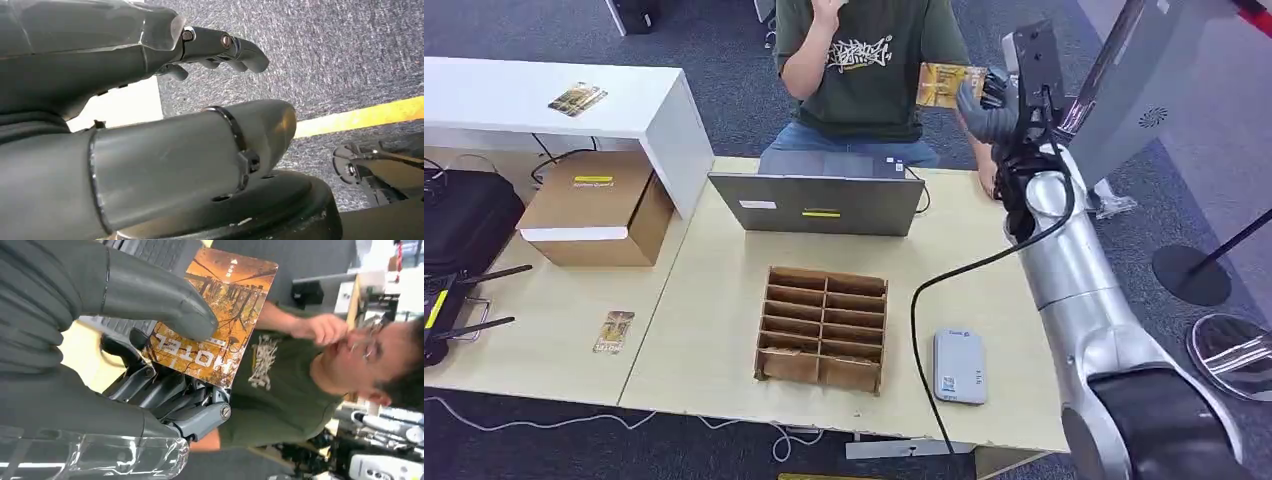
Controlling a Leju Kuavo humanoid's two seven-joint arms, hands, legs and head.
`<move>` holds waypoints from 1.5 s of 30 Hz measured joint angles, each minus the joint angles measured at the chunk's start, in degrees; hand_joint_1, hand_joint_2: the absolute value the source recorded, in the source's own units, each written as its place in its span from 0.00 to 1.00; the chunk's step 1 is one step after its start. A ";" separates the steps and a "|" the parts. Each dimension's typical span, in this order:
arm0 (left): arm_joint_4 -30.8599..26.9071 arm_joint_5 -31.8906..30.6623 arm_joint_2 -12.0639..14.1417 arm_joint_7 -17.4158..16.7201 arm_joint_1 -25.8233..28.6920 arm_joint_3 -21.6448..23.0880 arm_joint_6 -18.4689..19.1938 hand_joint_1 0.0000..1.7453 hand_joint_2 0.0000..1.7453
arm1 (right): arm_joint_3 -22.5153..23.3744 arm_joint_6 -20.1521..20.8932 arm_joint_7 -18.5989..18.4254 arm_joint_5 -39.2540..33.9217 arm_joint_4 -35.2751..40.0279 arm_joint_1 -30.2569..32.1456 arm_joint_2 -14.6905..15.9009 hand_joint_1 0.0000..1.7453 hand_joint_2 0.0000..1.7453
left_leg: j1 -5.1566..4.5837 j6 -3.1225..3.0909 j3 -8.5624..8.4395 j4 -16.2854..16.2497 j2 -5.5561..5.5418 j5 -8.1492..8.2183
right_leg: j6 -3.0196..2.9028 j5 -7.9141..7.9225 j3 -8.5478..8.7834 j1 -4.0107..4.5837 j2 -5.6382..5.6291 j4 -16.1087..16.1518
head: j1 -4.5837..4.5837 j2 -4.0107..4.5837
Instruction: Pass the card to the sensor for recognition and then transmit it.
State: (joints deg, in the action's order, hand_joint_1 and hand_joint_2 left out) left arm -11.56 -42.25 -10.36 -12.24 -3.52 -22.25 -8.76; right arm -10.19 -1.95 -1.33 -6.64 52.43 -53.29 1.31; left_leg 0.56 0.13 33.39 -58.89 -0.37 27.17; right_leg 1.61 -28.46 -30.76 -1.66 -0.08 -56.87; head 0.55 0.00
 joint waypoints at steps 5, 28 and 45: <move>0.00 0.11 0.00 0.35 0.06 -0.42 -0.28 0.00 0.00 | -0.04 -2.01 0.72 1.09 0.81 2.45 2.19 1.00 1.00 | 0.00 0.00 0.01 -0.01 0.00 0.01 | 0.00 0.00 -0.04 0.00 -0.02 0.01 | 0.02 0.00; 0.00 0.24 -0.46 0.48 0.43 -3.52 -1.70 0.00 0.00 | 8.39 -7.56 3.91 6.03 21.84 28.66 7.84 1.00 1.00 | 0.02 0.00 0.19 -0.01 -0.24 0.00 | 0.02 -0.03 -0.14 0.01 0.21 0.02 | 0.02 0.00; 0.00 0.92 -0.98 0.22 0.77 -5.79 -2.25 0.00 0.00 | 11.91 -9.51 3.82 10.43 39.34 54.81 3.12 1.00 1.00 | 0.02 0.01 0.29 0.04 -0.24 0.04 | 0.03 -0.11 -0.22 0.02 0.20 0.04 | 0.02 0.00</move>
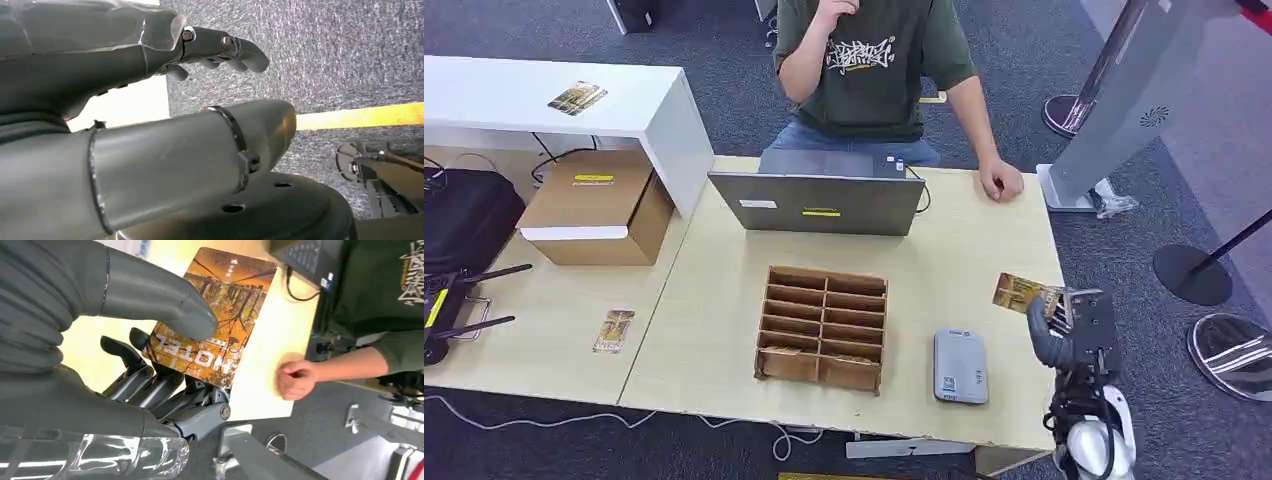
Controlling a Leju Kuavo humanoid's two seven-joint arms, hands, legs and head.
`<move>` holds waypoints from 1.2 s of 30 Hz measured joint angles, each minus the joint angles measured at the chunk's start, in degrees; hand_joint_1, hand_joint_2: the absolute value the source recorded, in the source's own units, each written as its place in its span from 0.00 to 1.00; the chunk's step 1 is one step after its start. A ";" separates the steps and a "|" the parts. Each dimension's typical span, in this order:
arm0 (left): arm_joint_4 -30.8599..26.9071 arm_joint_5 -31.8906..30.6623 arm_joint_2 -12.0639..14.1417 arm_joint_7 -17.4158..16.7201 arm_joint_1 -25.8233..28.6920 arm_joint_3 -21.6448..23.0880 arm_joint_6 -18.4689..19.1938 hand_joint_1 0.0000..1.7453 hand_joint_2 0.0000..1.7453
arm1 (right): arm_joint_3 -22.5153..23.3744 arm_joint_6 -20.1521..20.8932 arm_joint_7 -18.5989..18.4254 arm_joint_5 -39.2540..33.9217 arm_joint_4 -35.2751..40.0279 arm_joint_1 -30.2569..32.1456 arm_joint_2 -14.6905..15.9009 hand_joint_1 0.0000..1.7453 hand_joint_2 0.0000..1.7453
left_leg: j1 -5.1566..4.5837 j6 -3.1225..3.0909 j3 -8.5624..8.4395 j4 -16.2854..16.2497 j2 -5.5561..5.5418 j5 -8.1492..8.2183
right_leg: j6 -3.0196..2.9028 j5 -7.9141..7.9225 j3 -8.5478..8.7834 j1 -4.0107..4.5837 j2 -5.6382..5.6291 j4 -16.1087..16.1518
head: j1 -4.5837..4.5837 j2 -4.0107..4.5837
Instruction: Pass the card to the sensor for recognition and then transmit it.
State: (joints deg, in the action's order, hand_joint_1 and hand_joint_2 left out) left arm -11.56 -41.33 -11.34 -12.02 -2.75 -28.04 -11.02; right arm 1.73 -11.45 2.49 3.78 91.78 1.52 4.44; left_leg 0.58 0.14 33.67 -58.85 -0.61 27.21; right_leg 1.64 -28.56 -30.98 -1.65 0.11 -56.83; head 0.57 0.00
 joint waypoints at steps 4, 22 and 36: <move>0.00 -0.02 -0.02 -0.02 0.00 -0.17 0.00 0.00 0.00 | 0.83 0.04 -0.35 0.20 1.38 1.41 -0.61 1.00 1.00 | -0.01 0.00 -0.02 -0.01 0.00 -0.01 | 0.00 0.01 0.01 -0.01 0.00 0.00 | 0.00 0.00; 0.00 -2.21 -0.02 -0.26 -0.06 -0.20 0.63 0.00 0.00 | 8.28 5.18 -3.87 5.70 0.87 6.04 -5.31 1.00 1.00 | 0.00 0.00 -0.01 0.00 0.03 -0.01 | 0.00 0.01 0.00 -0.01 -0.03 0.00 | 0.00 0.00; 0.00 -3.23 0.00 0.20 -0.10 -0.20 0.79 0.00 0.00 | 9.22 6.32 -4.11 6.56 -5.67 1.56 -6.01 1.00 1.00 | 0.00 0.00 -0.02 -0.01 0.02 -0.01 | 0.00 0.01 0.01 0.00 -0.03 0.00 | 0.00 0.00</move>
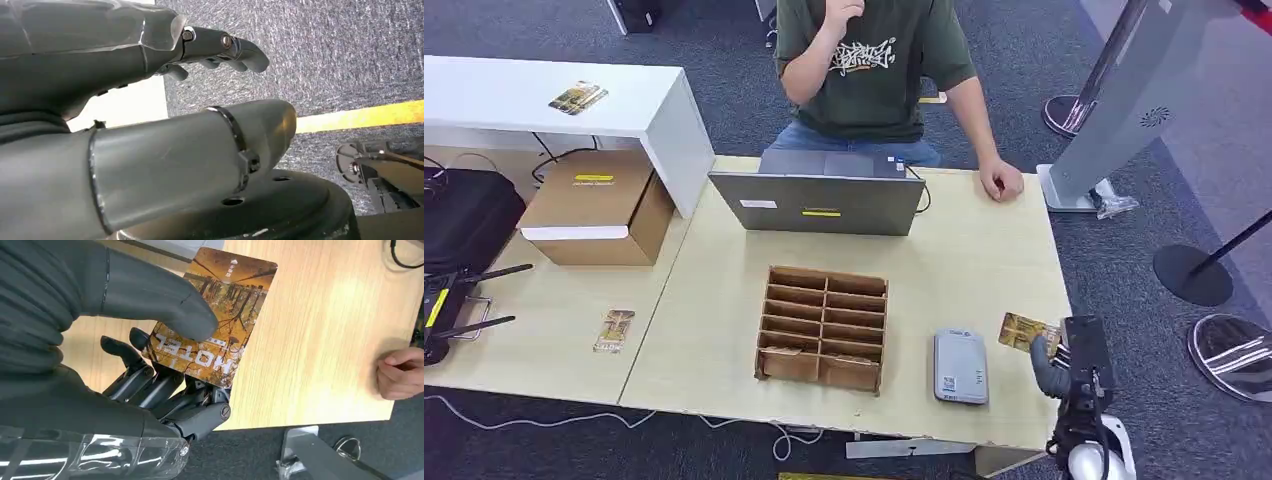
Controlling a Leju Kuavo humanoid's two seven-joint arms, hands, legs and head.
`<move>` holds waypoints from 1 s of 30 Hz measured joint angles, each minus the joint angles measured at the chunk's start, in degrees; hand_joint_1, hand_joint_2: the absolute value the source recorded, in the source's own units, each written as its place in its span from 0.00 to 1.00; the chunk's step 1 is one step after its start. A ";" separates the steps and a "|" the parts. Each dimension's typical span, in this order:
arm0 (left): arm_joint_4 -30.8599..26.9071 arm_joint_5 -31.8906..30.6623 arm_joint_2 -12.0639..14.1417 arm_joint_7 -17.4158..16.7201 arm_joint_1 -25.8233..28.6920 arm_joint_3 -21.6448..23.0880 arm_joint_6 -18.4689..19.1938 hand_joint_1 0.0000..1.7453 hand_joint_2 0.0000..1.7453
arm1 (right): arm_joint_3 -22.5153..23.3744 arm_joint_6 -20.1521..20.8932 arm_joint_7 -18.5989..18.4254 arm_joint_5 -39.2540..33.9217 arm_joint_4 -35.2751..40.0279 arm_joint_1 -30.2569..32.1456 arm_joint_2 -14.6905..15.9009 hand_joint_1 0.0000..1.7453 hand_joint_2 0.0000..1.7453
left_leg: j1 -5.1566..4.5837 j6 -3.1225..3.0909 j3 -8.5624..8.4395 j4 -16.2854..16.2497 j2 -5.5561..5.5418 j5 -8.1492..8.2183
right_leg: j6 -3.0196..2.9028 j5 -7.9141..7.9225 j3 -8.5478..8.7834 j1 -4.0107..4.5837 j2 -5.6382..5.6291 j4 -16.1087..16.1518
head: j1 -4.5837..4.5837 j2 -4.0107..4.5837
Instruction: Pass the card to the sensor for recognition and then transmit it.
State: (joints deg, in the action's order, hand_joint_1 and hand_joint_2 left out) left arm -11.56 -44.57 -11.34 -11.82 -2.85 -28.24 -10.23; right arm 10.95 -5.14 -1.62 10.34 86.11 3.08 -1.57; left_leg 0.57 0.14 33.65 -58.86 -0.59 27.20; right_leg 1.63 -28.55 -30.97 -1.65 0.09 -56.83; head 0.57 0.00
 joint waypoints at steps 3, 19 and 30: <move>0.00 0.00 0.02 0.00 -0.03 0.00 0.04 0.00 0.00 | 0.00 -0.07 -0.20 0.50 -1.57 -1.08 0.00 1.00 1.00 | 0.00 0.00 0.00 0.00 0.00 0.00 | 0.00 0.00 0.00 0.00 -0.01 0.00 | 0.00 0.00; 0.00 0.33 0.07 0.13 -0.30 -0.98 0.00 0.00 0.00 | -2.78 1.46 -0.63 1.66 -9.42 -5.13 -0.72 1.00 1.00 | 0.00 0.00 0.01 0.00 -0.01 0.00 | 0.00 0.00 0.00 0.00 0.01 -0.01 | 0.00 0.00; 0.00 0.44 0.07 0.50 -0.28 -1.40 -0.24 0.00 0.00 | -4.04 1.88 -2.21 2.80 -9.59 -4.77 -0.81 1.00 1.00 | 0.00 0.00 0.00 0.00 -0.01 0.00 | 0.00 0.00 0.00 0.00 0.01 -0.01 | 0.00 0.00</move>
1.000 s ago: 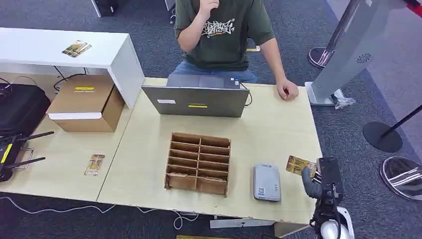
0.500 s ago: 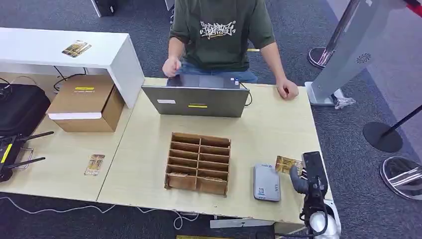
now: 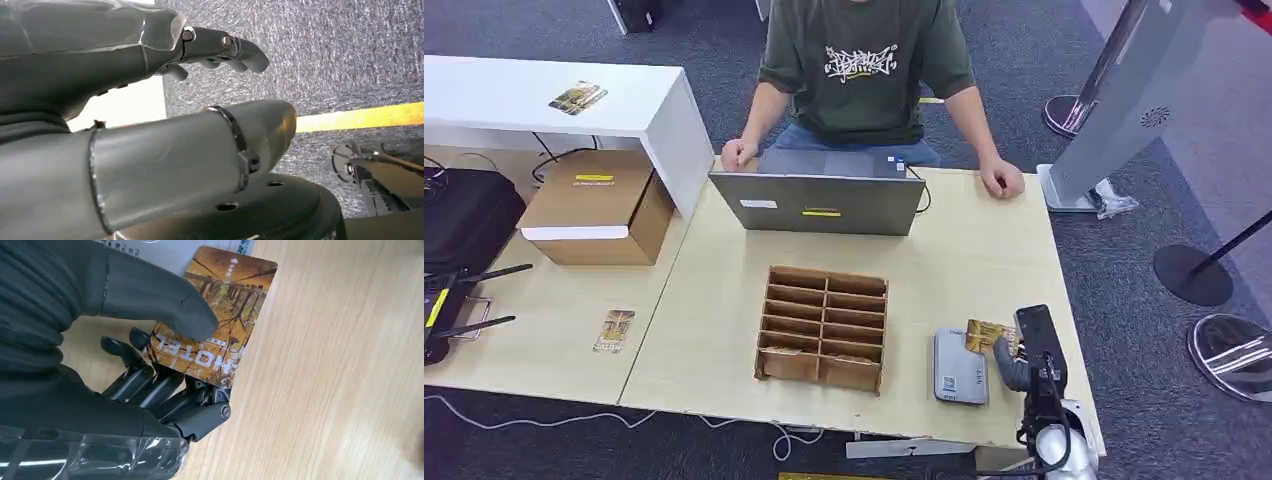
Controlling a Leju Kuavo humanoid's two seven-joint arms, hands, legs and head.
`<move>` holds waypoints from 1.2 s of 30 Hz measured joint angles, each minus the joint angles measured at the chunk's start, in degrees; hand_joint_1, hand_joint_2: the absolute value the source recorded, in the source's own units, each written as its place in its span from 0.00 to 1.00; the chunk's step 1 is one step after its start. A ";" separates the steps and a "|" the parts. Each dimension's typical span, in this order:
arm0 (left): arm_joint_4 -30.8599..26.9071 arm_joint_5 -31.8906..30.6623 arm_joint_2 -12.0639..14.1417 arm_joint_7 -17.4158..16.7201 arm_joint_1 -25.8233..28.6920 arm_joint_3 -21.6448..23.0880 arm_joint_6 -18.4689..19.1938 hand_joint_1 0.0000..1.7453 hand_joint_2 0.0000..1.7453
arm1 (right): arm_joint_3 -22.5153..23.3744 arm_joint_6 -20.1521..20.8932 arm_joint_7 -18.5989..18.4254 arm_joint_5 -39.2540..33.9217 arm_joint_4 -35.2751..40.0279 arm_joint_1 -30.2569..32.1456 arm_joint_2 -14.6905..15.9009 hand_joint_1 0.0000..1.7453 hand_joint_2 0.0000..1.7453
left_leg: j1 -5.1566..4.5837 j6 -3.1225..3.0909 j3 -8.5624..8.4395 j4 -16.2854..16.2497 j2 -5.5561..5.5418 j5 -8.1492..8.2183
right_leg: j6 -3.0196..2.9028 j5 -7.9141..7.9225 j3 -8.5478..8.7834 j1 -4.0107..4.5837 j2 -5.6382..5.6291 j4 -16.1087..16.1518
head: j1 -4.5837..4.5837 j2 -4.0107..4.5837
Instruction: Pass the card to the sensor for recognition and then transmit it.
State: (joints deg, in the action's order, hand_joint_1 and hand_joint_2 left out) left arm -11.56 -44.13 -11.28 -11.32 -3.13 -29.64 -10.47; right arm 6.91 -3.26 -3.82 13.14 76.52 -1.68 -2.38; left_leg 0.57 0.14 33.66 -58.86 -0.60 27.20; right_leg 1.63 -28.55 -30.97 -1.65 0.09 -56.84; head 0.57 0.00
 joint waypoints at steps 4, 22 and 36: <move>0.00 -0.13 -0.02 0.06 0.00 -0.26 0.00 0.00 0.00 | -0.07 0.00 -0.64 0.09 0.79 0.37 0.00 1.00 1.00 | 0.00 0.00 0.00 0.00 0.00 0.00 | 0.00 0.00 0.00 0.00 0.00 0.00 | 0.00 0.00; 0.00 -0.28 -0.02 0.15 0.00 -0.50 0.00 0.00 0.00 | -0.07 0.00 -0.96 0.07 2.19 1.13 0.00 1.00 1.00 | 0.00 0.00 0.00 0.00 0.01 0.00 | 0.00 0.00 0.00 0.00 0.00 0.00 | 0.00 0.00; 0.00 -1.53 -0.02 0.15 0.00 -0.59 -0.20 0.00 0.00 | 0.24 6.60 -8.05 0.66 3.61 2.99 0.57 1.00 1.00 | 0.00 0.00 -0.03 0.00 0.04 0.00 | 0.00 0.00 -0.01 0.00 -0.02 0.02 | 0.00 0.00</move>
State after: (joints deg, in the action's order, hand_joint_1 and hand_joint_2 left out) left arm -11.56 -45.66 -11.30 -11.17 -3.13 -30.23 -10.67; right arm 7.15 3.34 -11.87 13.79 80.13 1.30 -1.82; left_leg 0.58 0.14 33.63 -58.86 -0.56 27.20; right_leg 1.63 -28.55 -30.98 -1.65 0.07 -56.82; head 0.57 0.00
